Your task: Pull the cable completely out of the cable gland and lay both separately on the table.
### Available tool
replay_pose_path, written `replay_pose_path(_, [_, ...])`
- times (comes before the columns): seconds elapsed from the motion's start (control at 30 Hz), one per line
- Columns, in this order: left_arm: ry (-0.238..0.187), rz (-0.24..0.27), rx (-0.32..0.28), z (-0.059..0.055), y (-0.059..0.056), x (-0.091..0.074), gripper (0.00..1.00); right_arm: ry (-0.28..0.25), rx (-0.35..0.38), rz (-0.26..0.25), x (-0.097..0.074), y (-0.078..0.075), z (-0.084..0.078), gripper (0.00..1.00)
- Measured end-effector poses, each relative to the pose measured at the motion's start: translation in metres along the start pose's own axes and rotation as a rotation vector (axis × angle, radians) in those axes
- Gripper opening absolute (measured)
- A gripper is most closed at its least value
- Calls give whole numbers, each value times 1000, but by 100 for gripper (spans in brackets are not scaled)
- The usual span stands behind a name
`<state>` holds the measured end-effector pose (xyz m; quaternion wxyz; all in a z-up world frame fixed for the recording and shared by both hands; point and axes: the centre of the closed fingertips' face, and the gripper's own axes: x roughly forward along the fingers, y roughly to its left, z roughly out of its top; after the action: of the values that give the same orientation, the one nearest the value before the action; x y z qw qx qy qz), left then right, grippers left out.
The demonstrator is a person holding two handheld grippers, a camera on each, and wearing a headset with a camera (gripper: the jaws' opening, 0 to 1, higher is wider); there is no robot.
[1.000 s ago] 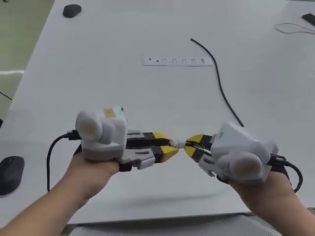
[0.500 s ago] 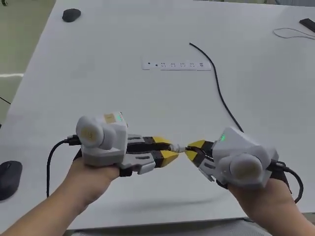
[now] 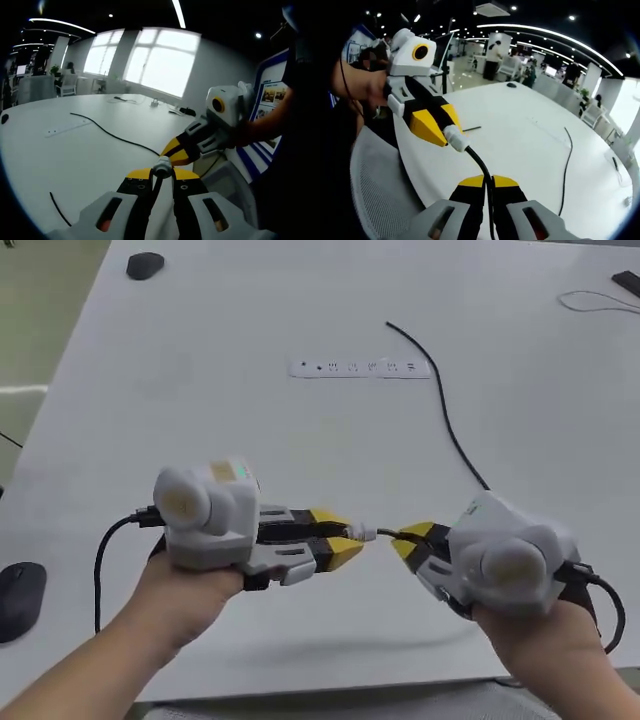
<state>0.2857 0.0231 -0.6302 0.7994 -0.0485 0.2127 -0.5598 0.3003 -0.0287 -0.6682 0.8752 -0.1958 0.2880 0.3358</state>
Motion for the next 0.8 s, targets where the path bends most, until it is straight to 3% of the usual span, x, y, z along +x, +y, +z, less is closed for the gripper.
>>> replay_pose_path(0.13, [-6,2,1,1,1,-1,15,15,46,-13,2,-7,-11,0])
replay_pose_path(0.23, [-6,3,-2,1,1,-2,15,36,122,-24,5,-12,-23,0])
replay_pose_path(0.43, [-10,2,-4,2,0,-2,15,49,185,-41,9,-21,-39,0])
replay_pose_path(0.53, [-17,-4,-13,4,-1,-2,15,65,327,-56,10,-26,-51,0])
replay_pose_path(0.6, [-21,-7,-14,5,-2,-2,15,82,368,-55,11,-27,-56,0])
replay_pose_path(0.8, [-20,-1,-17,4,0,-1,15,86,381,-61,13,-30,-59,0])
